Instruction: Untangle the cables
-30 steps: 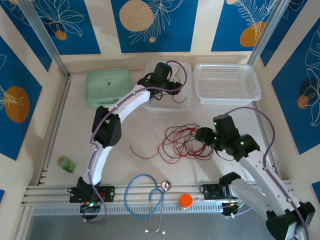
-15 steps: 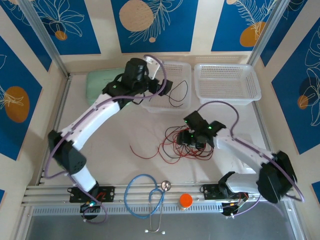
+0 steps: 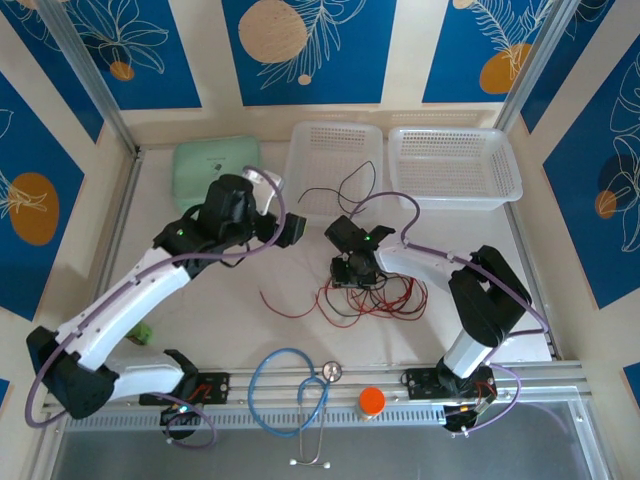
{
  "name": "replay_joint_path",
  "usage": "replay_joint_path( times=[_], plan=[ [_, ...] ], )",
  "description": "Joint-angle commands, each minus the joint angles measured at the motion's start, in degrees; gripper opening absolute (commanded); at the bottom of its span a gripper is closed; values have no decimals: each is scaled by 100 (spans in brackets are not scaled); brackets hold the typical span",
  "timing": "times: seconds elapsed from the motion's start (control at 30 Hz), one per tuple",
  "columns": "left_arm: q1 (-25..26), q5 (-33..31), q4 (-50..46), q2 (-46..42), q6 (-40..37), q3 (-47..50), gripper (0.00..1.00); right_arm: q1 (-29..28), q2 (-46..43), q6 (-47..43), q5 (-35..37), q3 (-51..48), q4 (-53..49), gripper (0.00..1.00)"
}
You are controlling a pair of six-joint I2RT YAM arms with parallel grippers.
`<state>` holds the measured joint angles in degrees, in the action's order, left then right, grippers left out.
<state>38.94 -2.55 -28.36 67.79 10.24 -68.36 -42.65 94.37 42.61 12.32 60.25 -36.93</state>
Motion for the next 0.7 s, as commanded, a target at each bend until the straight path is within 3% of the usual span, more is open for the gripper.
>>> replay_joint_path(
  times=[0.0,0.13,0.4,0.67],
  plan=[
    [87,149,-100,-262,318,356,99,-31,-97,40,247,149,-153,14],
    [183,316,2,-349,498,786,95,-75,-403,54,486,270,-402,0],
    [460,840,751,61,769,1407,84,-27,-1563,13,548,356,-789,0],
    [710,1055,1655,1036,756,1475,81,495,-2748,-119,-361,365,-730,0]
  ],
)
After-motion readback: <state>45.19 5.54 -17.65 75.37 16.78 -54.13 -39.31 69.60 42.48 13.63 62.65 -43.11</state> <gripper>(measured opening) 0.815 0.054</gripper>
